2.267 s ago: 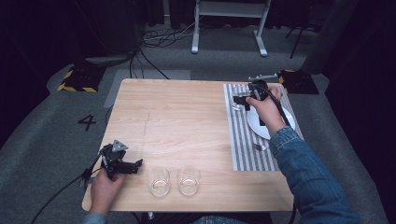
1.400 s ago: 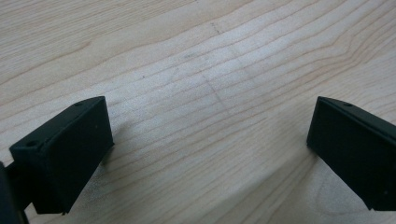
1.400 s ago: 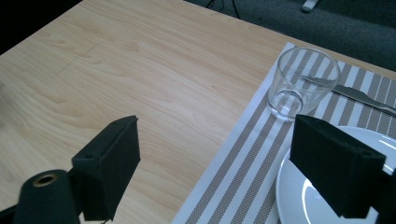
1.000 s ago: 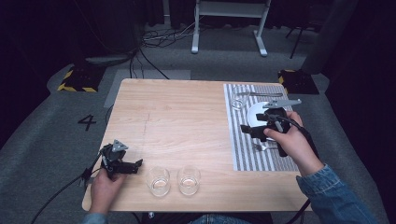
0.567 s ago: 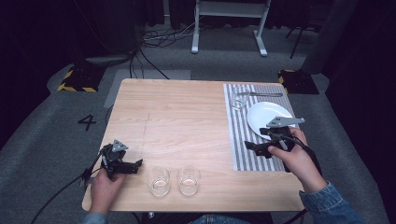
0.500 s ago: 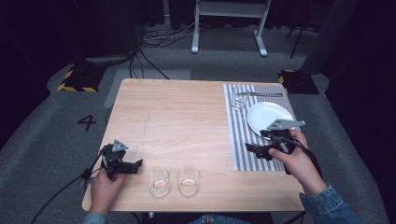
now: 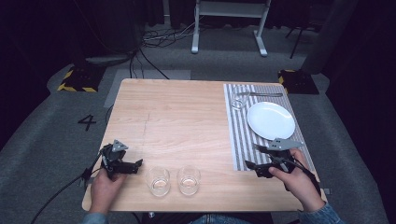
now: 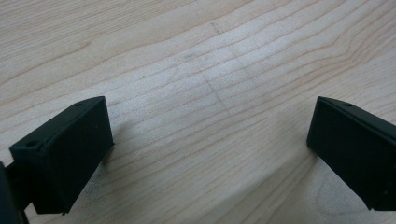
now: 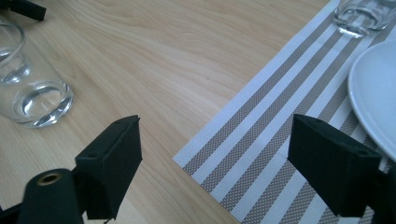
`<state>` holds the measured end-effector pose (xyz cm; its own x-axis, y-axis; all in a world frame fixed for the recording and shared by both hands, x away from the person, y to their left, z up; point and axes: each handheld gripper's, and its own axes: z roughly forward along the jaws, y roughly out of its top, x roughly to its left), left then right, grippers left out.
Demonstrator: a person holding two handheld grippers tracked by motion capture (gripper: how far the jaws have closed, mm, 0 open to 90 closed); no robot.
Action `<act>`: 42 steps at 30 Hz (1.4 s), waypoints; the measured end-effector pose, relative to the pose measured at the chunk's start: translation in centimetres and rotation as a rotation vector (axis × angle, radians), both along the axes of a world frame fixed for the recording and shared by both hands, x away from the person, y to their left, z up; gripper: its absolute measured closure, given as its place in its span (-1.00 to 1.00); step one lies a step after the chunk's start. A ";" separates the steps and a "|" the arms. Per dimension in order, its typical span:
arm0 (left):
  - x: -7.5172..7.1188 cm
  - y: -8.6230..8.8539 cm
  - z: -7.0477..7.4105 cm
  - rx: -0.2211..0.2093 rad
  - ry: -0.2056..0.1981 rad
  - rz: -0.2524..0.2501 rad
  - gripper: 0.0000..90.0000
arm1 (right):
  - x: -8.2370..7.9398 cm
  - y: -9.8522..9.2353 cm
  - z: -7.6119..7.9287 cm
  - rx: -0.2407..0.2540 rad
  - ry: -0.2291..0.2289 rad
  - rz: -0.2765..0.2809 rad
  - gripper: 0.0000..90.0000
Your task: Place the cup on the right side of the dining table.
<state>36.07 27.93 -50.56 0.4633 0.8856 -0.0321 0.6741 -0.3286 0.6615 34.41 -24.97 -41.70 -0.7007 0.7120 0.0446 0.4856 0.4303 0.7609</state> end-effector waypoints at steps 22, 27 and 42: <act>0.0 0.0 0.0 -0.001 0.000 0.001 -0.99 | -1.8 -1.2 -6.2 -0.042 0.009 -0.047 -0.54; 0.0 0.0 0.0 0.000 0.000 0.000 -0.99 | -2.0 -1.4 -7.4 -0.043 0.017 -0.050 -0.55; 0.0 0.0 0.0 -0.001 0.000 0.001 -0.99 | -2.5 -1.3 -8.7 -0.072 -0.015 -0.032 -0.66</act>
